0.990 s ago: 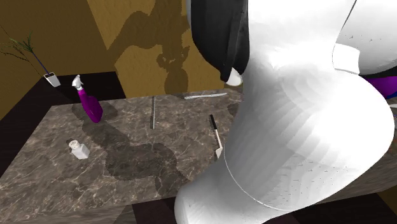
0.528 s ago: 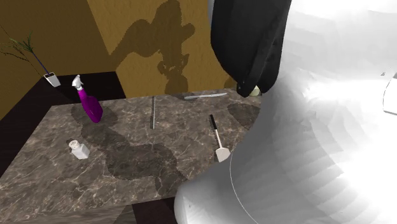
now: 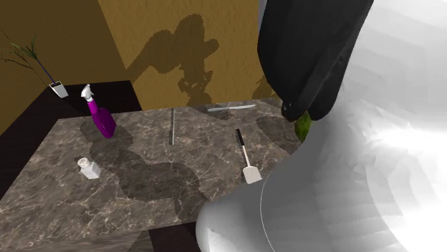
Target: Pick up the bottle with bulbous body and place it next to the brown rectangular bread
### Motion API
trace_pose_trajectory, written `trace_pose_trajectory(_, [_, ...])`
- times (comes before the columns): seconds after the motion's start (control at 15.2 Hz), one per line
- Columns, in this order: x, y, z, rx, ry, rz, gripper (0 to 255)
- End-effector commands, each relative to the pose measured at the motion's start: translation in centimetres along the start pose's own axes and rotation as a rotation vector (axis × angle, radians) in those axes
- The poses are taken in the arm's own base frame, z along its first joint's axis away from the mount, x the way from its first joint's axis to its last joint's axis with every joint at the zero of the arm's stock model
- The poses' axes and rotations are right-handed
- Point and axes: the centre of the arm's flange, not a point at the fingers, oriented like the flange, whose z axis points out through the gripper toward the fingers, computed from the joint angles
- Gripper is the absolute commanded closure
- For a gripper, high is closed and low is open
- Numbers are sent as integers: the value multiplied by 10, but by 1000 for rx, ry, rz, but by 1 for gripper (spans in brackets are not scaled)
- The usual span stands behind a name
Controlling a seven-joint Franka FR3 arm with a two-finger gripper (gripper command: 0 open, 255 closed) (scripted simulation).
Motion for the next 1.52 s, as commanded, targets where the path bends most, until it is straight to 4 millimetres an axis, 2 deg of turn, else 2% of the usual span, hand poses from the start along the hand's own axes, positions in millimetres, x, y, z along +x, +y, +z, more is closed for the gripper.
trace_pose_trajectory(0.0, [-23, 16, -8, -1, 0, 0, 255])
trace_pose_trajectory(1.19, [-225, 131, -57, -1, 0, 0, 255])
trace_pose_trajectory(1.45, [-224, 131, -35, -1, 0, 0, 255])
